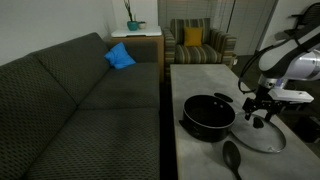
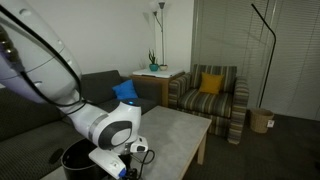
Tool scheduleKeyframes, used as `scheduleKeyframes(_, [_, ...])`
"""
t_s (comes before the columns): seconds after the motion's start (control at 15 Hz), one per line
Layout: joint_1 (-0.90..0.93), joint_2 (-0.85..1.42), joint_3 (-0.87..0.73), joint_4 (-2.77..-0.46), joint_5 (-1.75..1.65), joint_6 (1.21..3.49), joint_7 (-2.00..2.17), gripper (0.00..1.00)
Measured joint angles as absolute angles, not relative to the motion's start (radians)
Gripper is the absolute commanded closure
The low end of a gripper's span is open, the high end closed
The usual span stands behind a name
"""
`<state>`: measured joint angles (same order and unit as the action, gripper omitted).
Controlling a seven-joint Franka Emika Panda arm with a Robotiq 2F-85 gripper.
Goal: Take the lid from the table and place it on the black pot
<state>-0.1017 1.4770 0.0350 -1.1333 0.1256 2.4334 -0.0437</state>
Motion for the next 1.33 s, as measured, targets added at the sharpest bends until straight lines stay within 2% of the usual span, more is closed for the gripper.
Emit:
scheduleKeyframes(0.07, [-0.102,1.477,0.035,-1.145,0.126,2.457,-0.043,0.00])
scheduleKeyframes(0.13, [-0.102,1.477,0.034,-1.158,0.126,2.486,-0.042,0.19])
scheduleKeyframes(0.47, [-0.104,1.478,0.036,-1.209,0.127,2.643,-0.037,0.54])
scheduleKeyframes(0.8, [-0.095,1.472,0.026,-1.217,0.125,2.643,0.033,0.89])
scheduleKeyframes(0.87, [-0.089,1.470,0.024,-1.217,0.125,2.642,0.053,0.93])
scheduleKeyframes(1.33, [-0.024,1.466,-0.035,-1.226,0.125,2.639,0.184,0.92])
